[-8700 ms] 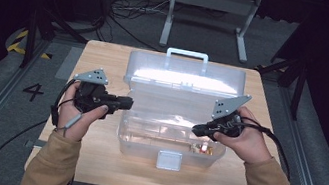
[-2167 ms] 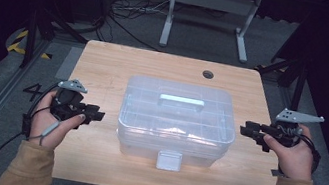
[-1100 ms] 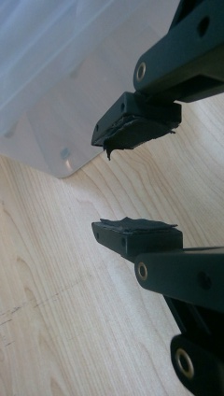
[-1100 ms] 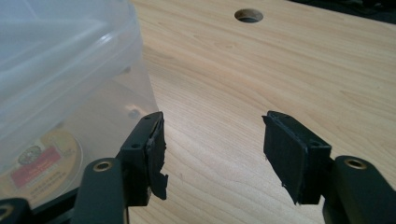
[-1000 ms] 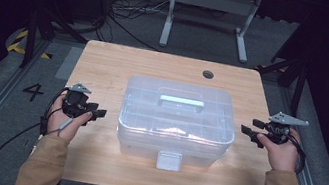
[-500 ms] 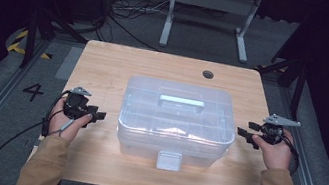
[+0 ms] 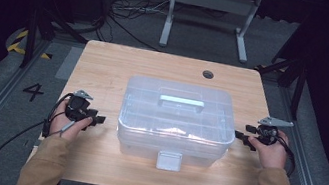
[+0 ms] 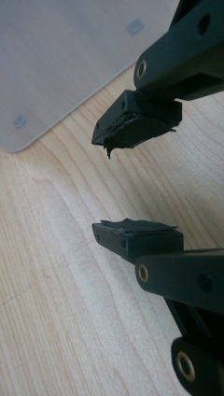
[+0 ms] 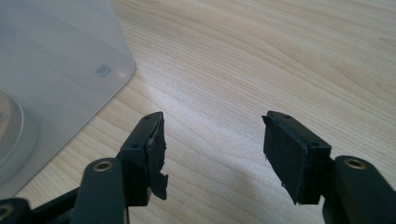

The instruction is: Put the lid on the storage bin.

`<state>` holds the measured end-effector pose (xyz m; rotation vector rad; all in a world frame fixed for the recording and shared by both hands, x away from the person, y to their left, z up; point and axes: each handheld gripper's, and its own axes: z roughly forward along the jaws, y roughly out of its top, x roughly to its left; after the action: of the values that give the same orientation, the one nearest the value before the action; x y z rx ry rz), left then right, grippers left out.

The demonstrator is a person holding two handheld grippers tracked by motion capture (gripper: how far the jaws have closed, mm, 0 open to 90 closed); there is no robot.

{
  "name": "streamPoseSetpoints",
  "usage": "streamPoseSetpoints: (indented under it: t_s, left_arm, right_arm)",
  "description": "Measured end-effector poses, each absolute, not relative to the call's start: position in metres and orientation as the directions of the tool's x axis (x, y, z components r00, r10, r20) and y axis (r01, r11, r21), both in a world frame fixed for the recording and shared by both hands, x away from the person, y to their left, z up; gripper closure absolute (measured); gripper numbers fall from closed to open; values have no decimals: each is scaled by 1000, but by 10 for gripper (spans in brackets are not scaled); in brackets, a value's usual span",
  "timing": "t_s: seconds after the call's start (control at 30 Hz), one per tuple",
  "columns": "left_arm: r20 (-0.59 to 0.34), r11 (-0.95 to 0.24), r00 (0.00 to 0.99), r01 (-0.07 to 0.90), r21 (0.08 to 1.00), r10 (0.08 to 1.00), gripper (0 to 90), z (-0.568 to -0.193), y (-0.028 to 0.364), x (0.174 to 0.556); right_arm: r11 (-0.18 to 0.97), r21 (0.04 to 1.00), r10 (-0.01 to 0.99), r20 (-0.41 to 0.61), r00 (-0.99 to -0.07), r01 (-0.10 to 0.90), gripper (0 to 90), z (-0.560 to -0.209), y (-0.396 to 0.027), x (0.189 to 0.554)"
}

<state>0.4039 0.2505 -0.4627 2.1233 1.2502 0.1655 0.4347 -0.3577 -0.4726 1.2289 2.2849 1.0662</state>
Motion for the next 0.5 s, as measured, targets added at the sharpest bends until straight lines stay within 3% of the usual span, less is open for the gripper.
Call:
streamPoseSetpoints:
  t_s: [0.5]
  left_arm:
    - [-209,-390,557,758,522,804,517,-468,246,405]
  right_arm:
    - [390,715,810,33,-586,580,393,-479,-352,436]
